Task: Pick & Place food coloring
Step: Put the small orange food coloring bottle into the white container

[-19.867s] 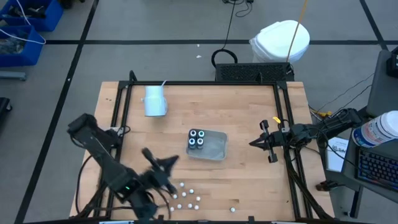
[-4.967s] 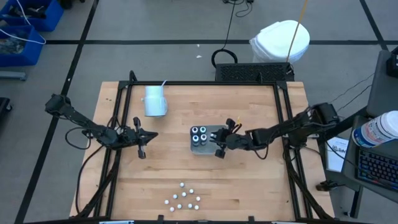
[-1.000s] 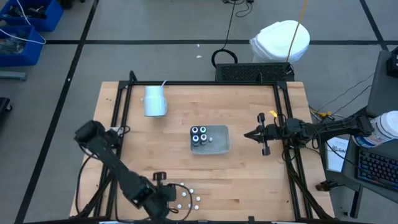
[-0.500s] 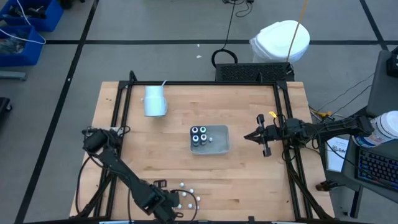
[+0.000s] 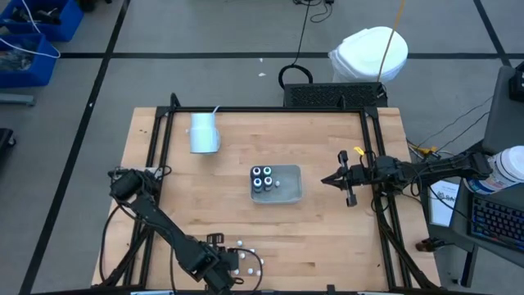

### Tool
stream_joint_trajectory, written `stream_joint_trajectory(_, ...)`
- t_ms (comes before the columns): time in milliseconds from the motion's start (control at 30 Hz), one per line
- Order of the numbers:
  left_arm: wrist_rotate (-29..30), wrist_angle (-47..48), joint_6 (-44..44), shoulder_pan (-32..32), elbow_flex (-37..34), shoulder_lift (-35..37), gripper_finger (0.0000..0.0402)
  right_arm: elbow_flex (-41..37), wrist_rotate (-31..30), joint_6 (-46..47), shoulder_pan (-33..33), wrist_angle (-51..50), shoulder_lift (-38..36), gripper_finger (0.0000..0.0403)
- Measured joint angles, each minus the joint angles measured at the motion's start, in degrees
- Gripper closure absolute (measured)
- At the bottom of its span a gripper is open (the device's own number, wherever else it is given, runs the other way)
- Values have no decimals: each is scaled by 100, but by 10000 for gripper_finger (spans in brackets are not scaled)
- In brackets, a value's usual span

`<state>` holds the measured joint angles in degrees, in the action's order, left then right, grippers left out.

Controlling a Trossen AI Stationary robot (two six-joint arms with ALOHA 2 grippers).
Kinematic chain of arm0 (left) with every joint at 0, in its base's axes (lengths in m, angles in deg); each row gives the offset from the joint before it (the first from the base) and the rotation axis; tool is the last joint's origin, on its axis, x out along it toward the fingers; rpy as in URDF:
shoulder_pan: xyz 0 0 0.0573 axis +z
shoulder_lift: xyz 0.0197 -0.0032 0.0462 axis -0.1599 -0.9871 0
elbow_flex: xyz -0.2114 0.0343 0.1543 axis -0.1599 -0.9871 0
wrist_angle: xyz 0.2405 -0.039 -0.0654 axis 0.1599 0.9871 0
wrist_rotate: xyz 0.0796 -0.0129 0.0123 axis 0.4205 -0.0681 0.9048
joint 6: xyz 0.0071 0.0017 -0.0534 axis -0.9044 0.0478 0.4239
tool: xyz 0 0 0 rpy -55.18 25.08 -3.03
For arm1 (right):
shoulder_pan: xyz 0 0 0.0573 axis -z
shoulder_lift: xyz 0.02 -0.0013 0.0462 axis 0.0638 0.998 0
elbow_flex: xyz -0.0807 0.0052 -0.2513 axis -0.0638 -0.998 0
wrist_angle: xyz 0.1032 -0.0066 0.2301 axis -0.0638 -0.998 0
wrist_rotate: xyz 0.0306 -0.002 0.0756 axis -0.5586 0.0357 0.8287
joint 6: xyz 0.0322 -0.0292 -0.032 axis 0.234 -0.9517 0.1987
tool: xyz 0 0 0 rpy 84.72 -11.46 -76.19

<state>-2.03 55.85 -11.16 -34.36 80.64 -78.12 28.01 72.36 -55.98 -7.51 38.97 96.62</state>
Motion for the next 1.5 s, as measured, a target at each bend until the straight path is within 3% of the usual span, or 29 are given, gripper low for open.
stream_joint_trajectory(233,-179,-307,150,-8,-339,-4,224,2,-2,-9,0,-10,0,403)
stream_joint_trajectory(1500,-374,-314,96,10,-370,-187,225,4,-4,-15,0,-5,0,403)
